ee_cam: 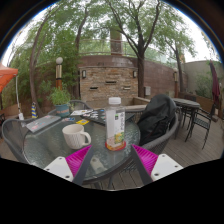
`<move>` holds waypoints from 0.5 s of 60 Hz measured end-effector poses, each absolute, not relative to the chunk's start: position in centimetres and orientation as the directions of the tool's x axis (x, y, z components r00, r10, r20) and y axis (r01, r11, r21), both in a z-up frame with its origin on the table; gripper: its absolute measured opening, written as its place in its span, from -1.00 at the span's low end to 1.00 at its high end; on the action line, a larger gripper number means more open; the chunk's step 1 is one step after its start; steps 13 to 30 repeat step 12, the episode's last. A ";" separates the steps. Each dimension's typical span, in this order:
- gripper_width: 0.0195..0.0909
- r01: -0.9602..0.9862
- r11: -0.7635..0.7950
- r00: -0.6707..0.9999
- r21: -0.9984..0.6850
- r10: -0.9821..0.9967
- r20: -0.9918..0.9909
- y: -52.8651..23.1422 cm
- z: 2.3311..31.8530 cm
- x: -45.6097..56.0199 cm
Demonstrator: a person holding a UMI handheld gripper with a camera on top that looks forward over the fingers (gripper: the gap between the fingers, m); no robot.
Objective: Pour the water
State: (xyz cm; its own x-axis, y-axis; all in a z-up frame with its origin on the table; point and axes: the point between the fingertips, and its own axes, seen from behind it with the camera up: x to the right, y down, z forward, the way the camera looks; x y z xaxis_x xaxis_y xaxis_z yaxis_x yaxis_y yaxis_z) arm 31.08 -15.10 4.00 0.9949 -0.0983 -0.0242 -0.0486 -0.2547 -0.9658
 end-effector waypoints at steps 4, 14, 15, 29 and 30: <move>0.81 -0.028 -0.256 0.996 -0.966 -0.091 -0.005 -18.3 4.2 30.1; 0.82 -0.003 -0.266 0.999 -0.964 -0.050 0.010 -24.1 4.0 27.8; 0.82 -0.003 -0.266 0.999 -0.964 -0.050 0.010 -24.1 4.0 27.8; 0.82 -0.003 -0.266 0.999 -0.964 -0.050 0.010 -24.1 4.0 27.8; 0.82 -0.003 -0.266 0.999 -0.964 -0.050 0.010 -24.1 4.0 27.8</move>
